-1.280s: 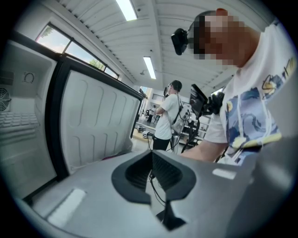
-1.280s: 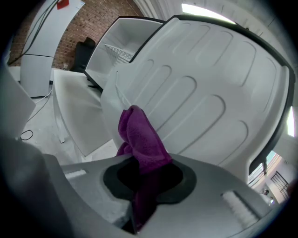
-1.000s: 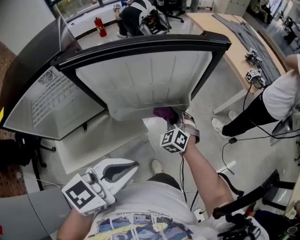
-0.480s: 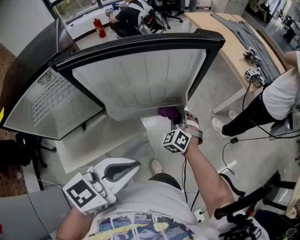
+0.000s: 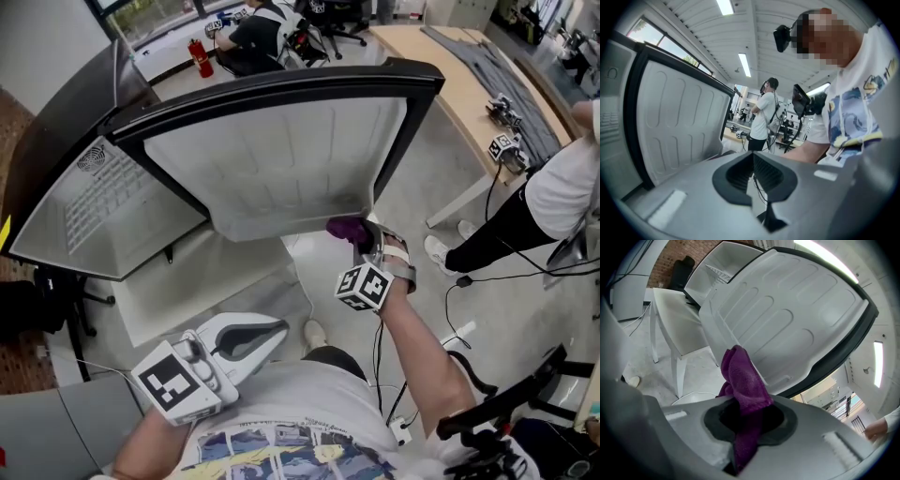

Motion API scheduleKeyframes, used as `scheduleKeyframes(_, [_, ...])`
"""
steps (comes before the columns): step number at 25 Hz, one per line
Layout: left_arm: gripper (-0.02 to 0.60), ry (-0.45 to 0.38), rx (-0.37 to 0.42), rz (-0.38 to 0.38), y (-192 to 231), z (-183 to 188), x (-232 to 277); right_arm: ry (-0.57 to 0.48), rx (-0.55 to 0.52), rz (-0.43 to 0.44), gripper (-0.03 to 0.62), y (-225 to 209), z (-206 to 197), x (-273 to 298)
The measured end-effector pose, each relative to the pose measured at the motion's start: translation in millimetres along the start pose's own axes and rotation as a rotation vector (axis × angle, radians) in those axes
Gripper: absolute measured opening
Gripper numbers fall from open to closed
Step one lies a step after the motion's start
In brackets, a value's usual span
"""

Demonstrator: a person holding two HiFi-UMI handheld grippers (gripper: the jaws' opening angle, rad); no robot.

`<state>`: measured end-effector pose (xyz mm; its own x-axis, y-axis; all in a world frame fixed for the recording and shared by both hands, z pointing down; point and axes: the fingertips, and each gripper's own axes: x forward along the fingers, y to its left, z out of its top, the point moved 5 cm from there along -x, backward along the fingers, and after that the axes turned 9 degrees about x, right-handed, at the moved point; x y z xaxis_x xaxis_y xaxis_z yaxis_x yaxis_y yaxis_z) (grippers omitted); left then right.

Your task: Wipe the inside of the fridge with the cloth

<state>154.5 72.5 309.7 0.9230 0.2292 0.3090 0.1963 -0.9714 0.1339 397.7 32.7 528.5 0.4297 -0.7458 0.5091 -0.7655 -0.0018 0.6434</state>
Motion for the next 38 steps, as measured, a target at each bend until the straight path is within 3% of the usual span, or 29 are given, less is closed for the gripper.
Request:
scheduleKeyframes(8, [0.006,-0.007,0.035,-0.007,3,-8,-2,0.041,0.02,0.0,0.054,-4,-20,-9])
scheduleKeyframes(11, [0.006,0.01,0.034,0.001,4,-13,-3,0.042,0.088,0.02,0.054,-10,-25,-15])
scheduleKeyframes(17, [0.006,0.028,0.002,0.046,9,-19,-3,-0.026,0.306,0.144,0.054,-12,-8,-48])
scheduleKeyframes(22, [0.006,0.053,-0.046,0.134,12,-33,-8,-0.115,0.395,0.338,0.054,5,28,-78])
scheduleKeyframes(26, [0.006,0.084,-0.041,0.213,14,-43,-19,-0.171,0.417,0.432,0.054,17,56,-84])
scheduleKeyframes(31, [0.006,0.056,-0.086,0.296,5,-51,-55,-0.209,0.428,0.563,0.054,44,97,-105])
scheduleKeyframes(38, [0.006,-0.045,-0.053,0.378,-37,-59,-122,-0.268,0.379,0.633,0.054,82,142,-163])
